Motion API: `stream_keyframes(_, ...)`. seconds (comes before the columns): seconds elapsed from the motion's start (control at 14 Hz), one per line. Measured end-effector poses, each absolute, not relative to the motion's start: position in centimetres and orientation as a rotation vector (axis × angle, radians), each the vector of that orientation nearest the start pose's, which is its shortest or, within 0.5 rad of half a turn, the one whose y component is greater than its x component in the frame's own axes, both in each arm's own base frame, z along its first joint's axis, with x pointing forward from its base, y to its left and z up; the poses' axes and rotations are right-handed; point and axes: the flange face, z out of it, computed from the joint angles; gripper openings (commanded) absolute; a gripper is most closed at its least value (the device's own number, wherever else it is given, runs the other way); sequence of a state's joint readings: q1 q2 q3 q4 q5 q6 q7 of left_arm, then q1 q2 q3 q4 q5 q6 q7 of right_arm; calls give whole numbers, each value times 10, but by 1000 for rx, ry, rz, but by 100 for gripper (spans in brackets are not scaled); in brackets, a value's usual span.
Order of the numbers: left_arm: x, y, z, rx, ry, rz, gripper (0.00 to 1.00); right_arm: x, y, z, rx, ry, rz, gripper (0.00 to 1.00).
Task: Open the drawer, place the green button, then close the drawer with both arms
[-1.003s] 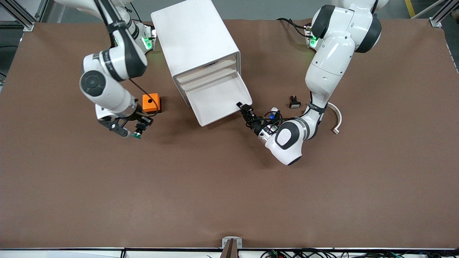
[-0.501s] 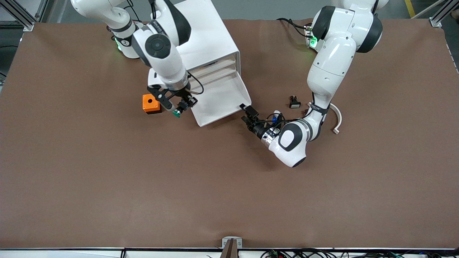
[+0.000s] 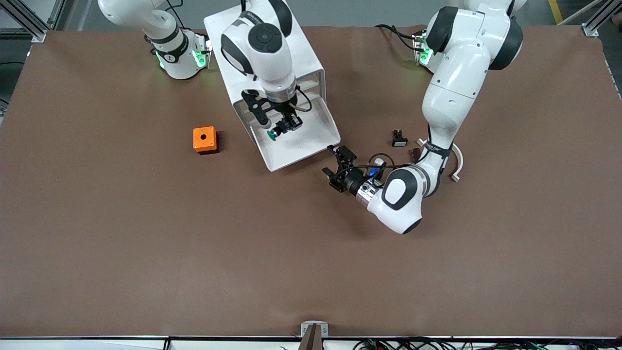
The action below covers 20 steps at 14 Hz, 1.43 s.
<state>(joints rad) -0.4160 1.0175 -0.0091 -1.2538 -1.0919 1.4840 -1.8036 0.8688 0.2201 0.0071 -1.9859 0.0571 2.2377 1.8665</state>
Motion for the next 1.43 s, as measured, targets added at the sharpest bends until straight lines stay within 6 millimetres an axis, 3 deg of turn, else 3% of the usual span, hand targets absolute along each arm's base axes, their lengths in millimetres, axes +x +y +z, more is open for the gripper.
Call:
stream_keyframes(0.21, 601, -364, 171, 1792, 1814, -1835, 100, 376, 483, 331, -2704, 1585, 77, 0)
stream_keyframes(0.64, 617, -357, 186, 2102, 1504, -1478, 100, 383, 490, 311, -2663, 1623, 110, 0)
stream_keyframes(0.86, 631, -365, 194, 2294, 1395, -1121, 100, 387, 493, 293, -2649, 1614, 101, 0)
stream_keyframes(1.07, 638, -377, 213, 2437, 1258, -876, 100, 388, 494, 279, -2662, 1592, 97, 0)
stream_keyframes(1.43, 642, -387, 237, 2647, 1128, -570, 100, 388, 494, 278, -2630, 1633, 148, 0)
